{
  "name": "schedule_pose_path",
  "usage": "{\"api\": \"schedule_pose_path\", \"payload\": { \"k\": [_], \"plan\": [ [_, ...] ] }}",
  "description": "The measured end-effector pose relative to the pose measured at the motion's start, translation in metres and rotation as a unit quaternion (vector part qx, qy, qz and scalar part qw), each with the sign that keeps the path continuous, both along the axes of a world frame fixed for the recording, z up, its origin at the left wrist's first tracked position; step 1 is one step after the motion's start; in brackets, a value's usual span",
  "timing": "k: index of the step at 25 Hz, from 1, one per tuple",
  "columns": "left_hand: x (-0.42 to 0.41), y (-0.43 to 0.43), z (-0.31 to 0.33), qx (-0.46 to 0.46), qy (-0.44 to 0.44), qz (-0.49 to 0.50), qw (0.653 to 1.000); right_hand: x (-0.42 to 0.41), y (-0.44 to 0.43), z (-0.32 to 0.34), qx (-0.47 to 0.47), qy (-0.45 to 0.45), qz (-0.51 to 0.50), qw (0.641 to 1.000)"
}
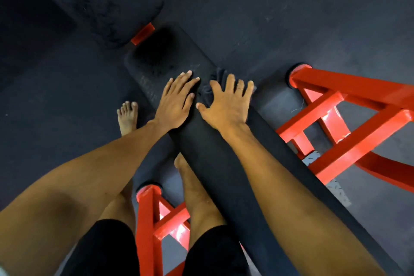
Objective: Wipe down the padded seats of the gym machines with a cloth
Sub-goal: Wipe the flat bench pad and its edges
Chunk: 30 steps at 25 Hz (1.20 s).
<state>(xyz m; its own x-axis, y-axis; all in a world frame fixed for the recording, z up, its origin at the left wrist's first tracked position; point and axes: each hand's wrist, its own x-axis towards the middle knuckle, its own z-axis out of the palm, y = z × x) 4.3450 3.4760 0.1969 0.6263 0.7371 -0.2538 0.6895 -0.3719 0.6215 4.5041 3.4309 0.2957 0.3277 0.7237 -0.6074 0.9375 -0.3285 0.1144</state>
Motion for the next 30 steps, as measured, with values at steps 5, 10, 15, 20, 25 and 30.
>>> {"api": "schedule_pose_path", "payload": {
  "k": [5, 10, 15, 20, 25, 30],
  "plan": [
    [-0.013, 0.006, -0.005, -0.001, -0.042, -0.002, 0.999, -0.035, -0.074, 0.029, 0.093, 0.082, 0.093, 0.988],
    [-0.02, 0.008, -0.011, -0.013, -0.058, 0.016, 0.998, -0.018, -0.052, 0.015, 0.063, -0.004, -0.019, 0.998],
    [-0.053, 0.009, -0.021, -0.029, -0.041, 0.053, 0.997, -0.1, -0.037, 0.005, 0.04, -0.003, 0.01, 0.999],
    [-0.073, 0.021, -0.022, -0.032, -0.037, 0.007, 0.999, -0.122, -0.081, 0.021, 0.013, 0.035, 0.142, 0.989],
    [-0.084, 0.027, -0.023, -0.058, -0.028, 0.021, 0.998, -0.112, -0.115, 0.032, 0.003, 0.019, 0.145, 0.989],
    [-0.085, 0.029, -0.035, -0.03, -0.029, 0.037, 0.998, -0.14, -0.054, 0.003, -0.002, 0.031, 0.177, 0.984]
  ]
}}
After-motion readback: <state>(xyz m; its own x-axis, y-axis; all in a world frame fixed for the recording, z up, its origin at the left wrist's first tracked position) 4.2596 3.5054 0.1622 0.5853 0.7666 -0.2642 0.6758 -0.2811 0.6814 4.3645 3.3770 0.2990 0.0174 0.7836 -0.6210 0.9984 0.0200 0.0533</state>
